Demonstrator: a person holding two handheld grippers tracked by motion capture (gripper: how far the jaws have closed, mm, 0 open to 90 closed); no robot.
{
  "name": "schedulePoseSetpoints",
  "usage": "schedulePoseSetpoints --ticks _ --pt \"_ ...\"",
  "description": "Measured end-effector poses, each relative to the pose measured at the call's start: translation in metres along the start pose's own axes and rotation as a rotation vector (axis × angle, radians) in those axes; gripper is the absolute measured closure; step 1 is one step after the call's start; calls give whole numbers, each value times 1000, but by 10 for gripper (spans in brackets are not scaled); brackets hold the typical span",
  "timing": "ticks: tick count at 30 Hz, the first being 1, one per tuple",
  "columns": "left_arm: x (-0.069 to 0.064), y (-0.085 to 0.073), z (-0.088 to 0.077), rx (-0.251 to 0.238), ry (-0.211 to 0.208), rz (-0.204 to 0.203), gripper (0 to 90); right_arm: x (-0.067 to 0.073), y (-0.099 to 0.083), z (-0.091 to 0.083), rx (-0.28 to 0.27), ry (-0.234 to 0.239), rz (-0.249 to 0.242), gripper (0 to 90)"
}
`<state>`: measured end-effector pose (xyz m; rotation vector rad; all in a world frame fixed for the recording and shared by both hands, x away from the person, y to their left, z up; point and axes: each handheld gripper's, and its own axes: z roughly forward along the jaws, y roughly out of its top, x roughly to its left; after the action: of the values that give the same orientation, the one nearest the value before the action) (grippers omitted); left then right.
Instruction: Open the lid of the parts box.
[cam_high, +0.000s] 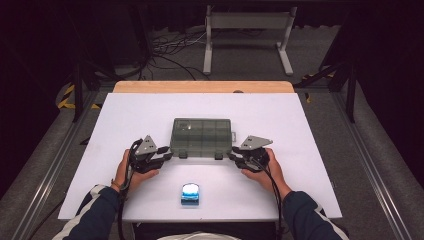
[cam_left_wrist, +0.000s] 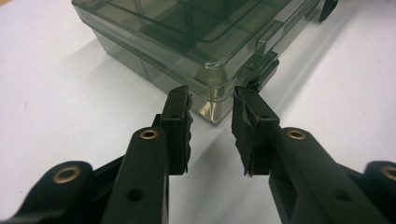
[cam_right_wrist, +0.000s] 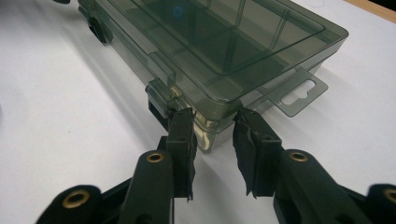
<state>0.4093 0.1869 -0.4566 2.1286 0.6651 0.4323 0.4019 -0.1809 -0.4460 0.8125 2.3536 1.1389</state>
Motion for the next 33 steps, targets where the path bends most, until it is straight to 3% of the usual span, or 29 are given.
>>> schedulePoseSetpoints --ticks 8,18,24,28,33 --pt "0 1 -5 -30 -7 14 875 0 -1 -4 -39 -1 -14 777" --pt "1 2 -8 -25 33 42 897 3 1 -8 -50 -16 -81 900" --pt "2 2 -7 -26 56 32 846 3 1 -8 -54 -39 -91 879" --pt "3 1 -8 -54 46 20 787 2 2 -7 -56 -66 -100 839" --pt "4 4 -8 -67 71 32 735 3 5 -7 -59 -117 -140 718"
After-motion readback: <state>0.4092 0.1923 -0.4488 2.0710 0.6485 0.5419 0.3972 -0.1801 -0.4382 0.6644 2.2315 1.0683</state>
